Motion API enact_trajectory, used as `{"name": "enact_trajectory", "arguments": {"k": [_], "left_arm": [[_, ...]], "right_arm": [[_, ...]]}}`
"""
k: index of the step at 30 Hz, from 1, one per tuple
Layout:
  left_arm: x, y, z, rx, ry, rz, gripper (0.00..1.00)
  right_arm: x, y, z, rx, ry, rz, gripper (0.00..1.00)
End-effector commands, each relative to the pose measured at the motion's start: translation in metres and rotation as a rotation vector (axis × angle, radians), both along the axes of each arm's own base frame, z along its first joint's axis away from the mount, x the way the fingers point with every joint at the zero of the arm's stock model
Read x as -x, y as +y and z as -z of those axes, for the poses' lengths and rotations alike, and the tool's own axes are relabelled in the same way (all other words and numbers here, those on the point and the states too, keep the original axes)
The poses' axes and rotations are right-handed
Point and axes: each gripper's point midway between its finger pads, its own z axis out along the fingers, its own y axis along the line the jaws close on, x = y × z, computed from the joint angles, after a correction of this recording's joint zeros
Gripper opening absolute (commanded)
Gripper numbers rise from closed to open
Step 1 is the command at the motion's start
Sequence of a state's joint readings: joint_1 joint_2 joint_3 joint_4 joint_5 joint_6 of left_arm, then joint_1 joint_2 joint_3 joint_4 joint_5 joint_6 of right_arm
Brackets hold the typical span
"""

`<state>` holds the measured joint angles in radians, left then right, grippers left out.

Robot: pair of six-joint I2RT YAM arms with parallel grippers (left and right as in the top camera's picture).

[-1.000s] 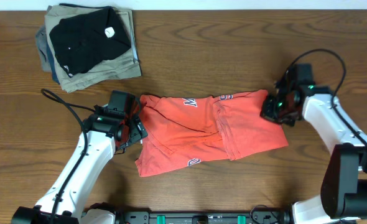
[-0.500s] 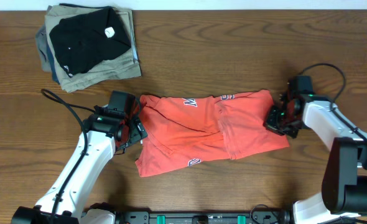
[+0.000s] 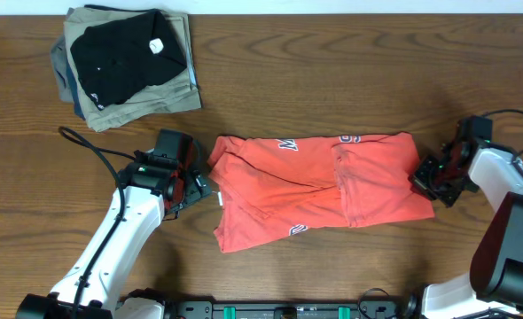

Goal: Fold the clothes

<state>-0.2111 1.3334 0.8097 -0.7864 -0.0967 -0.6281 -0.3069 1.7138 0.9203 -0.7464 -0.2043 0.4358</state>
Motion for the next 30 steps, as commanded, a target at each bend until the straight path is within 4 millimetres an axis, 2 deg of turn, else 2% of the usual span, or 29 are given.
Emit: {"name": "enact_trajectory", "arguments": {"k": [1,4,6,10,11,12,13,14,19,26,30], "left_arm": [[0.003,0.000,0.004,0.006,0.020,0.004,0.98],[0.004,-0.008,0.004,0.048,0.026,0.021,0.98],[0.001,-0.020,0.004,0.100,0.019,0.099,0.98],[-0.004,-0.050,0.000,0.242,-0.003,0.263,0.98],[-0.004,-0.056,-0.001,0.273,-0.007,0.290,0.98],[-0.004,-0.062,-0.002,0.303,-0.010,0.314,0.98],[-0.003,-0.066,-0.003,0.322,-0.009,0.330,0.98],[-0.003,-0.067,-0.002,0.331,-0.006,0.338,0.98],[-0.002,-0.068,0.003,0.326,0.012,0.361,0.98],[-0.004,-0.096,0.017,0.515,0.050,0.449,0.98],[-0.005,-0.104,0.034,0.586,0.099,0.444,0.98]], "right_arm": [[-0.001,-0.018,-0.002,0.036,0.021,0.019,0.01],[-0.009,-0.017,-0.017,0.014,0.009,-0.019,0.01],[-0.013,-0.018,-0.030,0.013,0.009,-0.034,0.01],[-0.025,-0.024,-0.069,0.021,-0.014,-0.035,0.01],[-0.030,-0.026,-0.080,0.027,-0.028,-0.033,0.04],[-0.034,-0.029,-0.090,0.033,-0.043,-0.029,0.18],[-0.039,-0.032,-0.098,0.039,-0.060,-0.025,0.46],[-0.046,-0.037,-0.108,0.051,-0.084,-0.019,0.99],[-0.060,-0.065,-0.132,0.087,-0.161,0.035,0.99],[-0.043,-0.096,-0.131,0.113,-0.131,0.133,0.99],[-0.034,-0.104,-0.130,0.119,-0.105,0.159,0.99]]}}
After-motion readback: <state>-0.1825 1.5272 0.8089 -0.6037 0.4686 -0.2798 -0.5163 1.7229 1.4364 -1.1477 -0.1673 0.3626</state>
